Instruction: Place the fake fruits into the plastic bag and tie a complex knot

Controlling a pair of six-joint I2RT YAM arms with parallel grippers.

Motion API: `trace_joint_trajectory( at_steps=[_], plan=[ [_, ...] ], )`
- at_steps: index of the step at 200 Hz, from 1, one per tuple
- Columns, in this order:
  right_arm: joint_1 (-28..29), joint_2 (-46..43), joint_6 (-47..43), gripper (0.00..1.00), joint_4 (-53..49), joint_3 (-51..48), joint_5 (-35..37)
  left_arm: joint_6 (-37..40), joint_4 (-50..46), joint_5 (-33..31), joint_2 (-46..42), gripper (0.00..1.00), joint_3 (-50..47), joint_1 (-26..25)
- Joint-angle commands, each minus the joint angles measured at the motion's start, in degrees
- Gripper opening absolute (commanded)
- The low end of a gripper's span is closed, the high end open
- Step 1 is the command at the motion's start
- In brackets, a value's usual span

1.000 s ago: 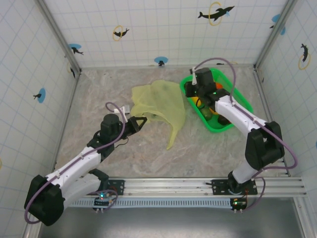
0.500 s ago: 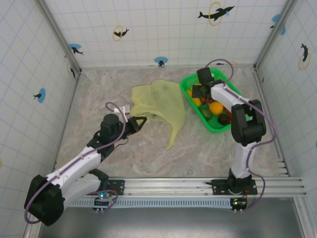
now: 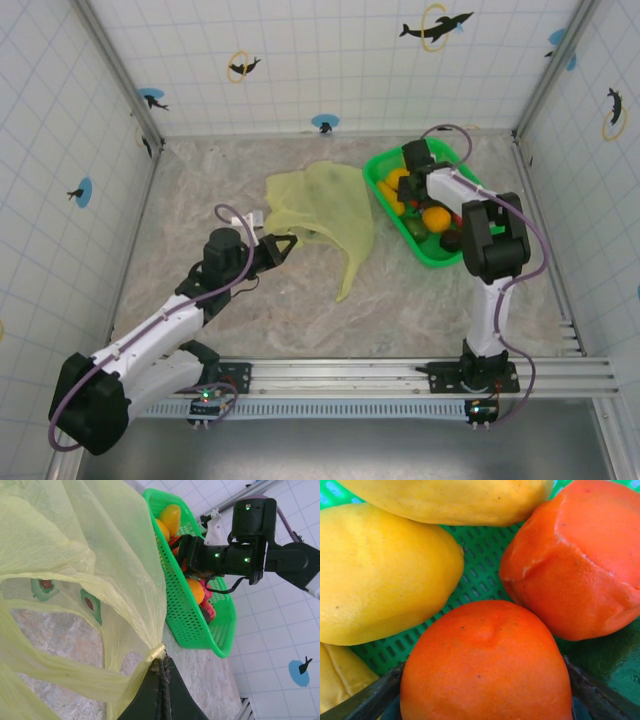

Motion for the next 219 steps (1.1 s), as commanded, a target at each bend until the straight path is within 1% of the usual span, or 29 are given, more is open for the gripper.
trace_joint_trajectory(
  at_steps=[1, 19, 55, 63, 84, 110, 112, 114, 127, 145, 161, 174, 185, 194, 219],
  plan=[
    [-0.23, -4.72, -0.65, 0.65, 1.94, -2.03, -0.10, 1.43, -1.68, -0.33, -0.48, 0.00, 3.15, -0.24],
    [-0.17, -8.79, -0.65, 0.58, 2.78, -3.71, -0.53, 2.57, -3.66, -0.64, -0.97, 0.00, 5.56, -0.27],
    [0.17, -17.88, -0.39, 0.56, 2.27, -6.13, -4.45, 3.18, -8.05, 0.60, -0.50, 0.00, 12.22, -0.26],
    [0.56, -20.65, -0.30, 0.56, 3.04, -7.54, -7.37, 2.91, -8.63, 0.86, -0.31, 0.00, 13.44, -0.25],
    [2.64, -29.87, -0.32, 0.54, 9.34, -14.55, -19.83, 1.72, -9.15, 1.25, -0.11, 0.00, 15.14, -0.23],
    [9.52, -39.98, 1.51, 0.53, 16.28, -22.54, -32.88, 0.63, -9.28, 2.27, 0.42, 0.00, 15.93, -0.28],
    [9.64, -40.25, 1.57, 0.53, 16.36, -22.76, -33.28, 0.61, -9.32, 2.35, 0.43, 0.00, 15.90, -0.30],
    [11.03, -41.10, 1.75, 0.53, 16.91, -23.57, -34.26, 0.61, -9.32, 2.44, 0.46, 0.00, 15.93, -0.32],
    [15.51, -43.92, 2.48, 0.52, 18.95, -26.80, -36.64, 1.09, -9.54, 2.62, 0.25, 0.00, 15.94, -0.28],
    [23.70, -46.32, 1.96, 0.51, 20.22, -30.89, -37.32, 2.43, -10.18, 2.69, -0.75, 0.00, 15.40, -0.30],
    [31.03, -46.52, 1.55, 0.51, 20.88, -33.59, -34.37, 3.01, -11.03, 2.62, -1.63, 0.00, 14.54, -0.25],
    [35.84, -45.43, 1.38, 0.51, 21.92, -34.88, -32.29, 3.24, -11.81, 2.50, -2.22, 0.00, 14.21, -0.27],
    [38.22, -43.89, 2.15, 0.51, 23.72, -36.09, -30.50, 3.46, -12.10, 2.56, -2.69, 0.00, 13.85, -0.27],
    [39.01, -41.99, 2.91, 0.51, 24.79, -36.67, -29.95, 3.94, -12.20, 2.65, -3.04, 0.00, 13.58, -0.24],
    [41.29, -35.56, 3.27, 0.50, 25.13, -35.05, -25.01, 6.02, -13.07, 2.40, -4.37, 0.00, 11.93, -0.29]
  ],
)
